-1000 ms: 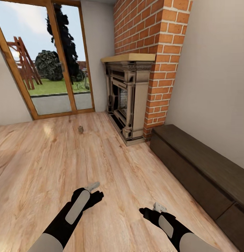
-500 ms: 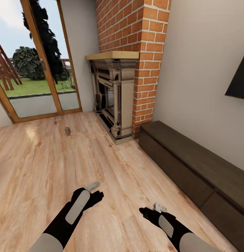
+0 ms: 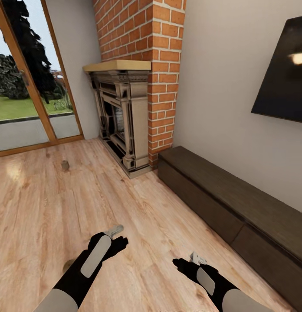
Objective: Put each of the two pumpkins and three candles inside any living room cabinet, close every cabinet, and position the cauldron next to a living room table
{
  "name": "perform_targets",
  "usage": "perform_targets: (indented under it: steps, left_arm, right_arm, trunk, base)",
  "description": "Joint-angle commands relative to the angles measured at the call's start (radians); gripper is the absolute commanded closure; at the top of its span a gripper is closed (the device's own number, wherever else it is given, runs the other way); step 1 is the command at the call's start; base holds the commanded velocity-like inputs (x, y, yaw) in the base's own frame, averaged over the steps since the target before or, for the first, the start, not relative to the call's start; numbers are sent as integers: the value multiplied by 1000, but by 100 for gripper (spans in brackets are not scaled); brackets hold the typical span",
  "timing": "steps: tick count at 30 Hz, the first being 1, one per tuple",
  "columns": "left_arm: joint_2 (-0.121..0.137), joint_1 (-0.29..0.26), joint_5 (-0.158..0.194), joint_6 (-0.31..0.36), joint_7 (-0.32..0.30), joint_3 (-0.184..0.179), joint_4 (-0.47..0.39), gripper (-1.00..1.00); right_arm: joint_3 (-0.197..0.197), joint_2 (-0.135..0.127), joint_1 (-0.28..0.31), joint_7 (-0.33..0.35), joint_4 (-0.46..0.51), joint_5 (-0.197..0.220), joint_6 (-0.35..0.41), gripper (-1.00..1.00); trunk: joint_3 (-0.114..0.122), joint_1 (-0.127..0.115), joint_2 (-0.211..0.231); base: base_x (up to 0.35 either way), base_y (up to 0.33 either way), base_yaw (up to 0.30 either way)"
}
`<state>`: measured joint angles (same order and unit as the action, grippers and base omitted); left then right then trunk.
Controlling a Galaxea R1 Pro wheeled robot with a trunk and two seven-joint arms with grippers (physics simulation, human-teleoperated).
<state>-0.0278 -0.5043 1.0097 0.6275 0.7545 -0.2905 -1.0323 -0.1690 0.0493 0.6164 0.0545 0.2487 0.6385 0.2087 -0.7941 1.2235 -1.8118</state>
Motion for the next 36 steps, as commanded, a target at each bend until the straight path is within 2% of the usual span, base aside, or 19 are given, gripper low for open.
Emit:
perform_targets:
  steps: [1,14,31,36]
  left_arm:
    - [0,0,8,0,9,-1,-2,-100]
    - [2,0,7,0,9,0,-3,-100]
    - [2,0,7,1,9,-2,-3,-100]
    - [-1,0,7,0,9,-2,-3,-100]
  right_arm:
    - [-3,0,1,1,0,2,3,-100]
    - [-3,0,1,0,0,3,3,-100]
    - [-3,-8,0,-1,-2,4,3,-100]
    - [-3,-19,1,0,-2,4,4,-100]
  trunk:
    - [-2,0,0]
    - [-12,0,0]
    - [-24,0,0]
    - [-28,0,0]
  base:
    - [0,0,-252]
    - [3,19,-252]
    - [126,242,-252]
    - [106,169,-252]
